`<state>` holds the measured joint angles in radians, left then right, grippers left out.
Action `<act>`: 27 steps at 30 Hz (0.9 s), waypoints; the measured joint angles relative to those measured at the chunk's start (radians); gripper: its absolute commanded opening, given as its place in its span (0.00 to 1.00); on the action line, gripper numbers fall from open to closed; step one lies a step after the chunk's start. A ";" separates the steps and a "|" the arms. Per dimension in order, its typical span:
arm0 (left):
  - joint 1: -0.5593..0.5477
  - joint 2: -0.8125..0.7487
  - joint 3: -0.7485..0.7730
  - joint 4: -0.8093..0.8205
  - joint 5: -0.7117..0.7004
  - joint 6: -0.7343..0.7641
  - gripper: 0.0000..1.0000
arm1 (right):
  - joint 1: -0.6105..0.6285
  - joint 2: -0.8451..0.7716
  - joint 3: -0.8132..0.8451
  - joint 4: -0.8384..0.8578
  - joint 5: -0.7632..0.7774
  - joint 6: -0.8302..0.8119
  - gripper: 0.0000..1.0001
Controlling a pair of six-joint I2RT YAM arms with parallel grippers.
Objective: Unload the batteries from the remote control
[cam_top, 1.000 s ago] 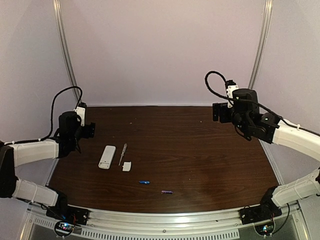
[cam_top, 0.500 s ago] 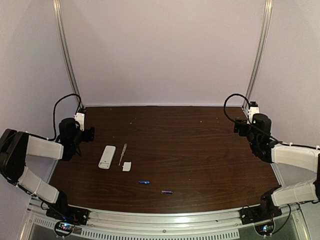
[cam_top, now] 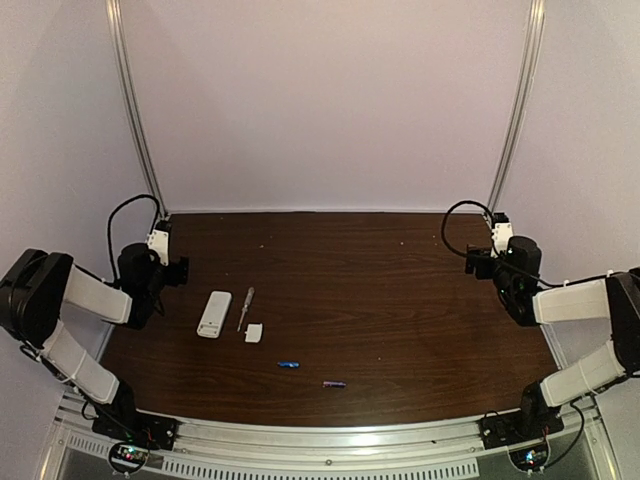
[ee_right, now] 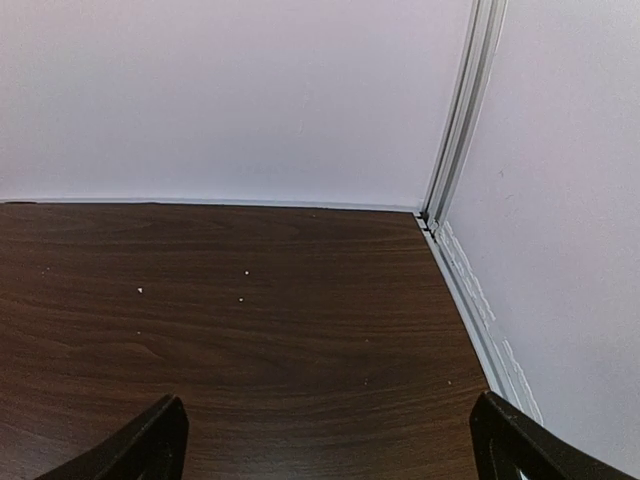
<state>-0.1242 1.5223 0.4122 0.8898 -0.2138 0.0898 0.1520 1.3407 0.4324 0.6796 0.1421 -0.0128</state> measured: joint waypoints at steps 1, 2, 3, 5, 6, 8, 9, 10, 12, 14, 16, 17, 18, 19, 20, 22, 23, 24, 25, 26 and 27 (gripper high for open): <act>0.005 0.003 0.000 0.005 0.002 -0.001 0.92 | -0.002 0.002 0.000 0.013 -0.010 -0.007 1.00; 0.011 0.006 -0.001 0.009 0.003 -0.002 0.92 | -0.007 0.004 -0.002 0.036 -0.020 -0.012 1.00; 0.018 0.006 -0.005 0.017 0.006 -0.005 0.91 | -0.015 0.007 -0.006 0.060 -0.033 -0.017 1.00; 0.031 0.006 -0.013 0.037 0.010 -0.011 0.88 | -0.031 0.018 -0.018 0.105 -0.052 -0.024 1.00; 0.037 0.007 -0.015 0.038 0.013 -0.014 0.88 | -0.039 0.026 -0.025 0.122 -0.061 -0.026 1.00; 0.047 0.010 -0.015 0.041 0.023 -0.019 0.87 | -0.050 0.047 -0.040 0.156 -0.079 -0.030 1.00; 0.051 0.011 -0.015 0.043 0.029 -0.022 0.88 | -0.054 0.058 -0.046 0.169 -0.089 -0.031 1.00; 0.055 0.011 -0.015 0.044 0.036 -0.024 0.88 | -0.058 0.069 -0.052 0.180 -0.097 -0.032 1.00; 0.061 0.011 -0.015 0.045 0.046 -0.028 0.87 | -0.065 0.089 -0.061 0.206 -0.109 -0.032 1.00; 0.064 0.011 -0.015 0.045 0.054 -0.030 0.87 | -0.069 0.102 -0.073 0.234 -0.116 -0.032 1.00; 0.066 0.011 -0.015 0.045 0.061 -0.032 0.87 | -0.071 0.113 -0.090 0.273 -0.120 -0.032 1.00; 0.067 0.011 -0.015 0.045 0.067 -0.033 0.87 | -0.071 0.117 -0.100 0.294 -0.121 -0.032 1.00; 0.070 0.011 -0.015 0.045 0.076 -0.035 0.87 | -0.071 0.124 -0.112 0.321 -0.121 -0.033 1.00; 0.074 0.011 -0.015 0.048 0.085 -0.037 0.87 | -0.071 0.132 -0.127 0.353 -0.121 -0.032 1.00; 0.079 0.011 -0.017 0.053 0.093 -0.040 0.88 | -0.071 0.144 -0.141 0.388 -0.122 -0.032 1.00; 0.095 0.011 -0.028 0.072 0.114 -0.049 0.89 | -0.072 0.179 -0.169 0.458 -0.124 -0.033 1.00; 0.101 0.011 -0.036 0.084 0.123 -0.052 0.91 | -0.072 0.192 -0.179 0.471 -0.124 -0.033 1.00; 0.105 0.011 -0.047 0.098 0.131 -0.055 0.93 | -0.072 0.199 -0.183 0.471 -0.124 -0.033 1.00; 0.108 0.013 -0.068 0.126 0.142 -0.058 0.92 | -0.073 0.205 -0.183 0.478 -0.124 -0.033 1.00; 0.108 0.017 -0.089 0.159 0.149 -0.058 0.93 | -0.073 0.208 -0.180 0.484 -0.122 -0.032 1.00; 0.108 0.022 -0.107 0.183 0.155 -0.058 0.94 | -0.073 0.208 -0.177 0.484 -0.117 -0.029 1.00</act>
<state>-0.0158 1.5444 0.3050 1.0729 -0.0589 0.0315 0.0788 1.5486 0.2550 1.1637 0.0250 -0.0418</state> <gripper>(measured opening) 0.922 0.996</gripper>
